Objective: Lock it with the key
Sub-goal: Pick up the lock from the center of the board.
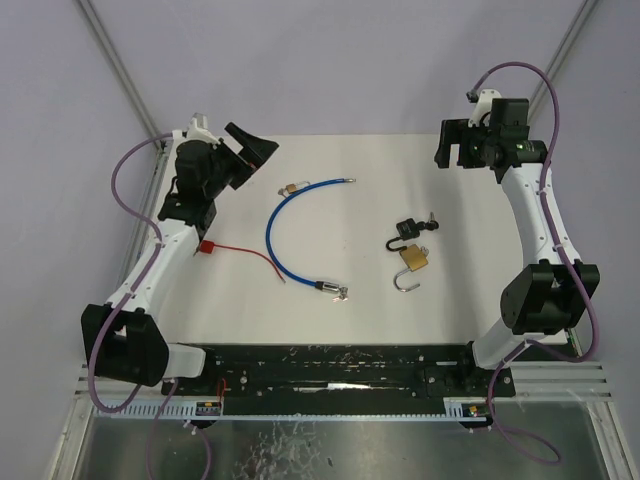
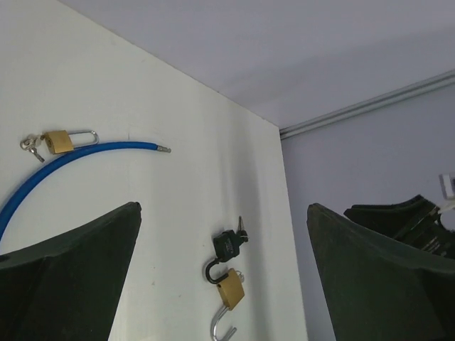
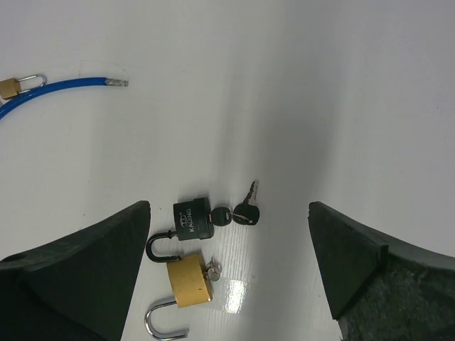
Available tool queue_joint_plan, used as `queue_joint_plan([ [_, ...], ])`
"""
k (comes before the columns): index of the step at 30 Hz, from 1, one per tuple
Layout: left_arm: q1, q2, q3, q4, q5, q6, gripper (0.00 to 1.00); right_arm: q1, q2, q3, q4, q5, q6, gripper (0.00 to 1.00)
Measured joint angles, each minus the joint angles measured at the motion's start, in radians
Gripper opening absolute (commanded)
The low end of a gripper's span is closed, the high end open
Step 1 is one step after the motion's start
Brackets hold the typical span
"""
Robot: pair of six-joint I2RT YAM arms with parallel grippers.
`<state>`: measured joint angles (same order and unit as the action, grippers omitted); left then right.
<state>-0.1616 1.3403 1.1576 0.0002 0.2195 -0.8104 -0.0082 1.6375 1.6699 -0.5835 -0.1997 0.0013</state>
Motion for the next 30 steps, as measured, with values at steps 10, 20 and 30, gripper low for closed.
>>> queue_joint_plan([
  [10, 0.177, 0.02, -0.232, 0.178, 0.119, -0.294, 1.0, -0.002, 0.0, 0.015, 0.002, -0.035, -0.011, 0.99],
  [20, 0.016, 0.076, 0.089, -0.15, -0.03, 0.027, 0.92, 0.011, 0.0, 0.031, -0.043, -0.401, -0.194, 0.99],
  [30, 0.036, 0.138, 0.003, -0.302, -0.201, 0.064, 0.57, 0.044, 0.0, -0.052, -0.109, -0.56, -0.321, 0.99],
])
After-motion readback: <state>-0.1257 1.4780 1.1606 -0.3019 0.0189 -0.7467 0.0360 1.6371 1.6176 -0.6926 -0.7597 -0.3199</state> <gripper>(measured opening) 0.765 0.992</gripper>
